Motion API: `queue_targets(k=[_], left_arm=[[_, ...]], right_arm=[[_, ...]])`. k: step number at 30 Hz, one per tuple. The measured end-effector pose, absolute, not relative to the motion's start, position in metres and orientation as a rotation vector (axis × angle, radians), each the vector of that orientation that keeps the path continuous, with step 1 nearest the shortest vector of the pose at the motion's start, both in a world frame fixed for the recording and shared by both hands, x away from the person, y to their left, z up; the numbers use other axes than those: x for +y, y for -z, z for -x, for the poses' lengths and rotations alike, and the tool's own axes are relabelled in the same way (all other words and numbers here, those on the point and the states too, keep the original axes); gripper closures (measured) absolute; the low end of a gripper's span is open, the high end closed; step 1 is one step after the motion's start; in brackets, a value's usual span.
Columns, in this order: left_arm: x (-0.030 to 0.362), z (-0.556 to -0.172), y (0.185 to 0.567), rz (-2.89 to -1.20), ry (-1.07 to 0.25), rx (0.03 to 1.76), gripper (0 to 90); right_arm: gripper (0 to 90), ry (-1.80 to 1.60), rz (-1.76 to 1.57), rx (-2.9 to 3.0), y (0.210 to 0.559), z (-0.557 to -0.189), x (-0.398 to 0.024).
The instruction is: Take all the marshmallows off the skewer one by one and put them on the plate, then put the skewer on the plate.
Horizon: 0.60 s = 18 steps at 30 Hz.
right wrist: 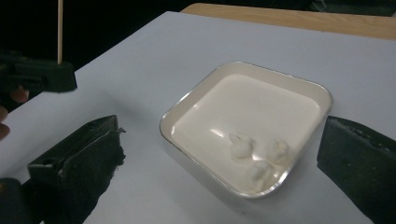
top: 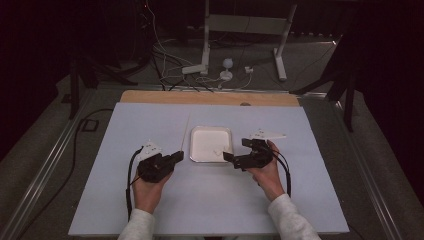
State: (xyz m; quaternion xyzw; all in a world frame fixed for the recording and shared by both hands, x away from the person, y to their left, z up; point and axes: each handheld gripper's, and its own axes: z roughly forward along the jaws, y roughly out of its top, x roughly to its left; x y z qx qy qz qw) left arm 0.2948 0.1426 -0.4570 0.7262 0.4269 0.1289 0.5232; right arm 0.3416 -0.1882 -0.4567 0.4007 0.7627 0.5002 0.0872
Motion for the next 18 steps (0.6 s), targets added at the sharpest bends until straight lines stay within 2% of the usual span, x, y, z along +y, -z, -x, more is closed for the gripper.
queue_targets(k=[18], left_arm=[[0.122, -0.324, 0.451, -1.733, -0.278, 1.075, 88.7]], right_arm=[[0.0, -1.464, -1.187, 2.201, 0.459, -0.317, -0.229]])
